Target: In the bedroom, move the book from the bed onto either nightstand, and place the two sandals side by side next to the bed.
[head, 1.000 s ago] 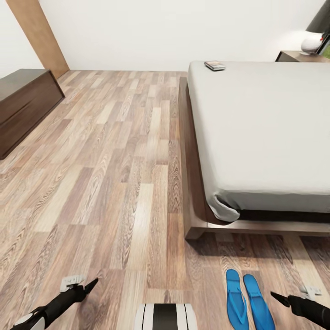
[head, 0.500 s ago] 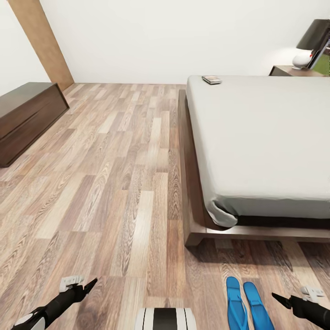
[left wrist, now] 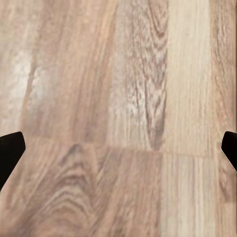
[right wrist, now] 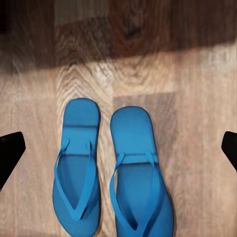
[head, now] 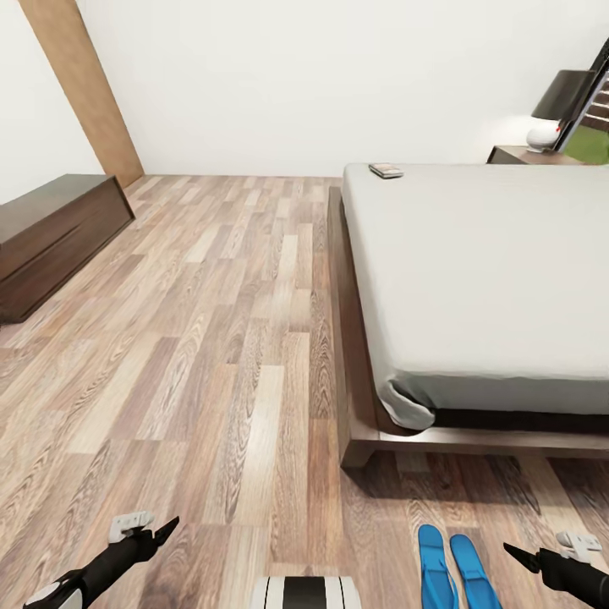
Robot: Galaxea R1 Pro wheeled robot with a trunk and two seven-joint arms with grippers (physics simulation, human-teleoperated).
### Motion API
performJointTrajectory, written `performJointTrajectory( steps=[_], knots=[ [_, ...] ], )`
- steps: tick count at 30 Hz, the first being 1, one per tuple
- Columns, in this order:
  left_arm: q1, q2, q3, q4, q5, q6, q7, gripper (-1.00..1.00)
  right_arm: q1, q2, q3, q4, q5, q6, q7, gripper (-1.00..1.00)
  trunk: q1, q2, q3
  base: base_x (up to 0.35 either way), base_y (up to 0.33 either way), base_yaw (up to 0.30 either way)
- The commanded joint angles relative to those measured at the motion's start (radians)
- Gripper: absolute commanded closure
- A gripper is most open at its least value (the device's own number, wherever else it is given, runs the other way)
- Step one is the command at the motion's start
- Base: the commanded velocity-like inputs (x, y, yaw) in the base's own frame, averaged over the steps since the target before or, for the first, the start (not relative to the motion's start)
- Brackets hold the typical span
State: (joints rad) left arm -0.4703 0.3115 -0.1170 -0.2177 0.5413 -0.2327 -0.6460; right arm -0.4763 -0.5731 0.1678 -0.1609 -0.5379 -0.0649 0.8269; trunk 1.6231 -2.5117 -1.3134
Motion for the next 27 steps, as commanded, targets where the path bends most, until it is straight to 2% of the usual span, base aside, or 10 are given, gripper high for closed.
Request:
performJointTrajectory(
  steps=[1,23,27],
  knots=[
    [-0.001,0.001,-0.009,0.001,0.006,-0.007,-0.001,-1.0,-0.001,-0.001,0.009,0.001,-0.005,-0.007,0.001,-1.0,-0.001,0.0,0.003,0.0,0.0,0.0],
    [-0.001,-0.003,-0.01,0.001,0.006,-0.007,0.002,-1.0,0.0,0.009,0.011,0.002,-0.005,-0.007,0.001,-1.0,-0.01,0.005,0.088,0.0,0.0,0.0],
    [-0.001,-0.004,-0.01,0.002,0.006,-0.007,0.002,-1.0,-0.001,0.03,0.012,0.008,-0.005,-0.012,-0.001,-1.0,-0.012,0.006,0.104,0.0,0.0,0.0]
  ],
)
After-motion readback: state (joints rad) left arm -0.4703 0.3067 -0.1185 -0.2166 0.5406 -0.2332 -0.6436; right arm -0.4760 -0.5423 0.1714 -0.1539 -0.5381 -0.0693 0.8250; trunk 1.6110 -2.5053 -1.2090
